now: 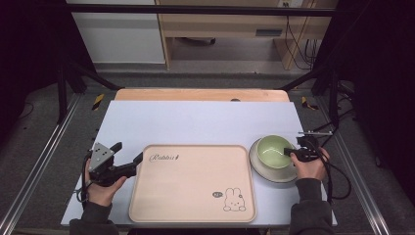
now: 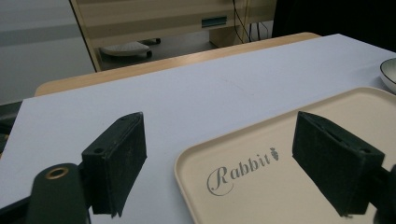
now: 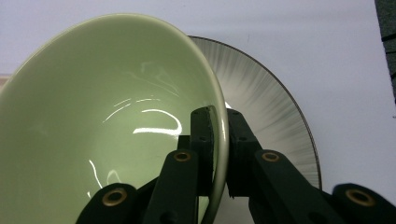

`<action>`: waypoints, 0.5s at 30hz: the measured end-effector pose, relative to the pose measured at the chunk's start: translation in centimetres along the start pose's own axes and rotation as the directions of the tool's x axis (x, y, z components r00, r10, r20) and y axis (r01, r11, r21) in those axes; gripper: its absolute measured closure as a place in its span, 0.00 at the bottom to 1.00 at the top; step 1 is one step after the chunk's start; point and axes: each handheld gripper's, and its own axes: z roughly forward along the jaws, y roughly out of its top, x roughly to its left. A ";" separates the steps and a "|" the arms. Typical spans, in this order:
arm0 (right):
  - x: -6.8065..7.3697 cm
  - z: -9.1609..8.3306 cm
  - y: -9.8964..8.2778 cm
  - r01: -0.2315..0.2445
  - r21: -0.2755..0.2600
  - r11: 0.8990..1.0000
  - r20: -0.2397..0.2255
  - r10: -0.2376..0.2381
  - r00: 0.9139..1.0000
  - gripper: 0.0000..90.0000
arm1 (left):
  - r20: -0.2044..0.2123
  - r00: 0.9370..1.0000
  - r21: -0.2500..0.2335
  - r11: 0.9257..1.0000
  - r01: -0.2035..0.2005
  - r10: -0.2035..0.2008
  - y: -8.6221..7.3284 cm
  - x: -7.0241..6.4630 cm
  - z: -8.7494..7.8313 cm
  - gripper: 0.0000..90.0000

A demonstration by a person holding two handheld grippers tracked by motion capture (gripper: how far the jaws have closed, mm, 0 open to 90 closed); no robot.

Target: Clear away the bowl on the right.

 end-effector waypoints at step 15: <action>0.5 -0.4 -0.1 0.015 -0.008 1.000 -0.022 -0.015 1.000 0.93 | -0.004 1.000 -0.006 1.000 0.004 -0.004 0.0 0.0 -0.1 0.19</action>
